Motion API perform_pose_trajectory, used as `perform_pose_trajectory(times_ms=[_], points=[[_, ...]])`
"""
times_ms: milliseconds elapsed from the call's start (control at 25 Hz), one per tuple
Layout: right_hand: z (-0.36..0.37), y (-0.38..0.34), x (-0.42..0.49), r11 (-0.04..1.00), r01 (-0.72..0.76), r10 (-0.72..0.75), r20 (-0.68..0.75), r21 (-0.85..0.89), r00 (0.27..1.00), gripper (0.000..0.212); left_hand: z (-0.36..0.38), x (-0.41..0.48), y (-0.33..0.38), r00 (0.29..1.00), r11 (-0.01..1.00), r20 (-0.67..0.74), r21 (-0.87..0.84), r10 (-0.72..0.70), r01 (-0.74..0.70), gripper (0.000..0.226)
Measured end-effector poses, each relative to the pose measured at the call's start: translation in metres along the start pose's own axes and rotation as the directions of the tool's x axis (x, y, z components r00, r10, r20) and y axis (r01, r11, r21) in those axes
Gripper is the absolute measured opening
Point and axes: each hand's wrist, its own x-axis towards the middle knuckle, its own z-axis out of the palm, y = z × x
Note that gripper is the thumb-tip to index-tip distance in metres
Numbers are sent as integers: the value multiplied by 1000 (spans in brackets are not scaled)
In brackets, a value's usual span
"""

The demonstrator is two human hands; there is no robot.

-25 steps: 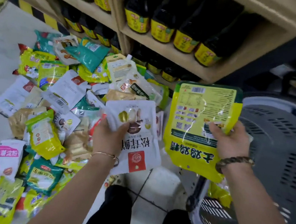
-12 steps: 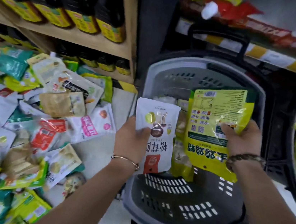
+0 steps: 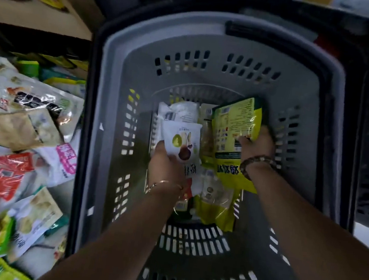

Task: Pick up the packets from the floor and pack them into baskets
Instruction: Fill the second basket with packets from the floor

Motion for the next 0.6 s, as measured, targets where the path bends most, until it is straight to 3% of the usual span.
perform_pose_trajectory(times_ms=[120,280,520,600], points=[[24,5,23,997,-22,21,9,70,1000,39,24,47,1,988,991,-89,7,-129,130,27],[47,9,36,987,14,-23,53,159,998,35,36,85,6,976,991,-212,115,-45,70,28],[54,11,45,994,-16,25,82,-105,996,44,42,116,3,973,978,-216,177,-76,115,32],[55,15,43,997,31,-28,46,-66,999,52,45,118,-1,978,981,-200,171,-60,95,32]])
